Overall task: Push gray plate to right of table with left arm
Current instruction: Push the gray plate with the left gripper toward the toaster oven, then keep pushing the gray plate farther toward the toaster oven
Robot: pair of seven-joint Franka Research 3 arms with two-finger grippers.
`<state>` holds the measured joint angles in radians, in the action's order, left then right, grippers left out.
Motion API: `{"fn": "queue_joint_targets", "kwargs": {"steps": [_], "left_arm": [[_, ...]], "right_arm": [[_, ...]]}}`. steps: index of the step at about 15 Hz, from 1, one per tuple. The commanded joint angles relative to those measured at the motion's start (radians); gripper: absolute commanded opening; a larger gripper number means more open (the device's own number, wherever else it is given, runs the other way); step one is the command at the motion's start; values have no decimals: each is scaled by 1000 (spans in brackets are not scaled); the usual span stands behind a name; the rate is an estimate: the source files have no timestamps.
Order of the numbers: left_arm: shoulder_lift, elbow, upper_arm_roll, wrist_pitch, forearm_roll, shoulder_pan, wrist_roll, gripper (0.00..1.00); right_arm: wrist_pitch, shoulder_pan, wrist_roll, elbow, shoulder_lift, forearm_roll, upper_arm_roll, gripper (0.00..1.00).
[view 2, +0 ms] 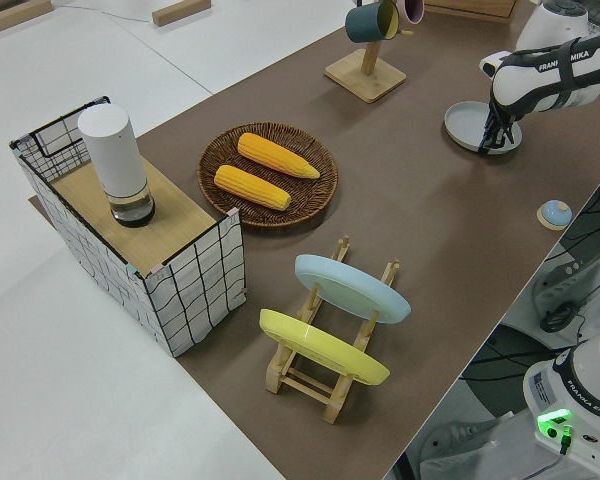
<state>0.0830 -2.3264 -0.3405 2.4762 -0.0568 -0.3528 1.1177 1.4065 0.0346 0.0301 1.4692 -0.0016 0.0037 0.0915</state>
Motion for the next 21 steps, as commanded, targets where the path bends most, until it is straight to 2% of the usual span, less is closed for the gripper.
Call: {"fn": "queue_joint_targets", "kwargs": {"steps": [1,6,8,14,18,21], "left_arm": [[67,77,8,-31,8,-41,73,0],[118,139,9,-31,38,-90,163,0],[168,198,8,-54,90,-124,250,0],[265,332,9,-86,101,-201,350,0],[339,415,9,-86,172,-242,445,0],[350,429,9,-85,170,-267,462,0]], "right_arm": [[-11,-12,-3,0,-6,9,5,983],[-12,-12,-3,-1,-6,10,5,983],[-12,-12,-3,0,-6,10,5,983],[-12,-12,-1,-1,-6,10,5,983],[-12,-12,-3,-1,-6,10,5,983],[-11,-12,-3,-1,-6,10,5,983]]}}
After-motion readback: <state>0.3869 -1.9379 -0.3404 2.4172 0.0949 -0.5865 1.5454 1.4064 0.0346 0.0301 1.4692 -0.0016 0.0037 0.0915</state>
